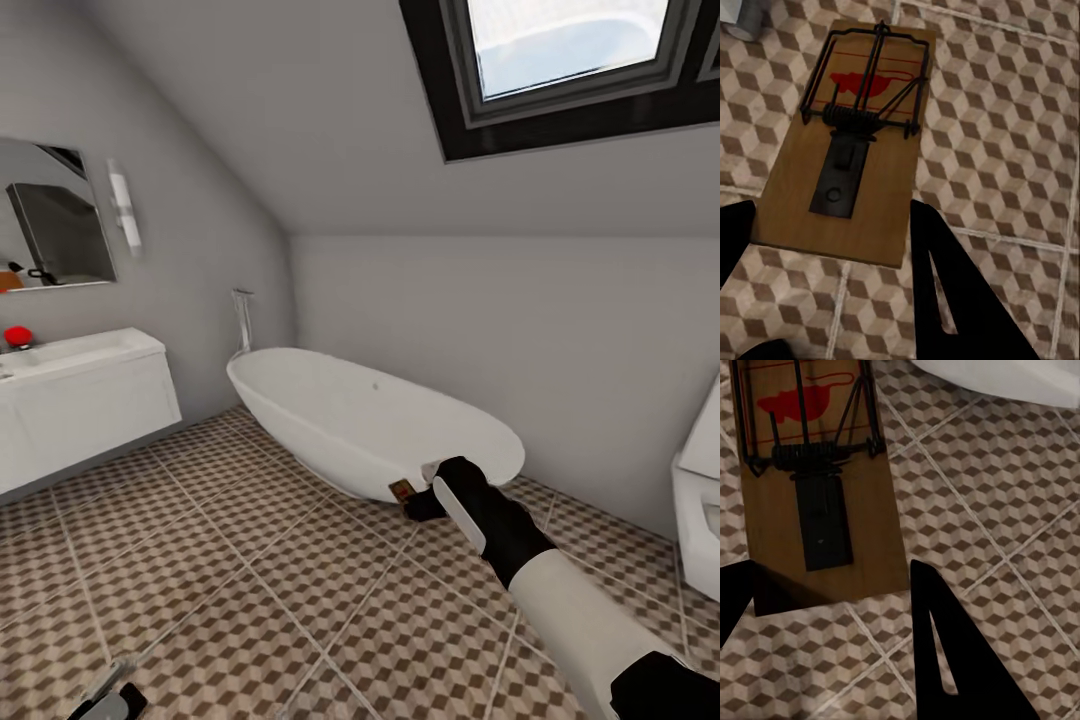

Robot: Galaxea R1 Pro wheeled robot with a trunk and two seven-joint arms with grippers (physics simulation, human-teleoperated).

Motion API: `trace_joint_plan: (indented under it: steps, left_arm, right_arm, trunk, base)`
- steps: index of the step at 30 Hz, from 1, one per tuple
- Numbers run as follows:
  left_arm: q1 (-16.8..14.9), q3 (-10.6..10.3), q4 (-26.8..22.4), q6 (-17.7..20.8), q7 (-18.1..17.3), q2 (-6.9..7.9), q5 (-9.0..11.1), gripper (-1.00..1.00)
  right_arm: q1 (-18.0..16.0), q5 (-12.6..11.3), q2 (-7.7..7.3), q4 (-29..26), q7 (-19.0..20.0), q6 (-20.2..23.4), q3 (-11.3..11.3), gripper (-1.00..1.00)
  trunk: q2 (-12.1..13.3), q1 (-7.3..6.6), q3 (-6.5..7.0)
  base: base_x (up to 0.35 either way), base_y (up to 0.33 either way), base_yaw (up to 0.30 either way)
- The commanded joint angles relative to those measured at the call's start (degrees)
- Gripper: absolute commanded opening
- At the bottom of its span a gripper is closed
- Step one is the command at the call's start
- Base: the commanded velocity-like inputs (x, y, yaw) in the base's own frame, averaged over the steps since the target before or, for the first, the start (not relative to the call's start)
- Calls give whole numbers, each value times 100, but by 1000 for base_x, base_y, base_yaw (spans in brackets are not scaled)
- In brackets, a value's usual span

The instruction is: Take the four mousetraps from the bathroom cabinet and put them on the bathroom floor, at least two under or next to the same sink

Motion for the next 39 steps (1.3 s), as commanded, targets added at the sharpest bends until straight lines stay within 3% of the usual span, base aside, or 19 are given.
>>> trace_joint_plan:
  steps: [1,6,10,11,15,17,19,20,24,28,32,34,39]
  left_arm:
    - [-6,-47,-52,-22,-39,35,38,-100]
    - [-35,-49,-654,-20,-442,298,-14,-100]
    - [-45,-51,-1281,-8,-536,484,-148,-100]
    - [-88,-47,-1778,0,-534,580,-575,-100]
    - [-109,-49,-1940,15,-524,532,-1122,-100]
    - [-116,-51,-1972,42,-509,458,-1412,-100]
    - [-153,-57,-1987,78,-465,276,-1867,-100]
    - [-173,-58,-1988,86,-448,220,-1995,-100]
    - [-459,-61,-1979,385,-174,-264,-3134,-100]
    - [-705,-61,-1921,722,37,-646,-3728,-100]
    - [-964,-61,-1771,827,159,-883,-3913,-100]
    - [-1248,-61,-1453,861,277,-997,-3974,-100]
    - [-1499,-61,-1013,871,353,-1073,-3998,-100]
  right_arm:
    - [-5,-79,-2,-4,-59,16,10,-100]
    - [-6,-85,-2,-4,-55,16,7,-100]
    - [-5,-87,1,63,-60,16,9,-100]
    - [-7,-76,22,361,-62,16,14,-100]
    - [-6,-73,43,817,-57,-233,11,-100]
    - [-7,-74,50,1083,-44,-428,11,-100]
    - [-5,-75,56,1434,-20,-663,11,-100]
    - [-6,-75,57,1514,-14,-724,10,-100]
    - [-6,-90,58,1885,12,-1173,10,-100]
    - [-6,-96,59,1953,8,-1401,10,-100]
    - [-5,-104,56,1978,2,-1595,9,-100]
    - [-5,-111,54,1992,6,-1766,8,-100]
    - [0,-104,53,1998,7,-1914,9,-100]
  trunk:
    - [-4,0,-7]
    - [-4,0,-7]
    - [-4,0,-7]
    - [-4,0,-7]
    - [-4,0,-7]
    - [-4,0,-7]
    - [-4,0,-7]
    - [-4,0,-7]
    - [-4,0,-7]
    - [-4,0,-7]
    - [-4,0,-7]
    - [-4,0,-7]
    - [-4,0,-7]
  base:
    - [0,0,293]
    - [0,0,293]
    - [0,0,293]
    - [0,0,293]
    - [0,0,293]
    - [0,0,252]
    - [0,0,123]
    - [0,0,77]
    - [0,0,28]
    - [0,0,6]
    - [0,0,2]
    - [0,0,0]
    - [0,0,0]
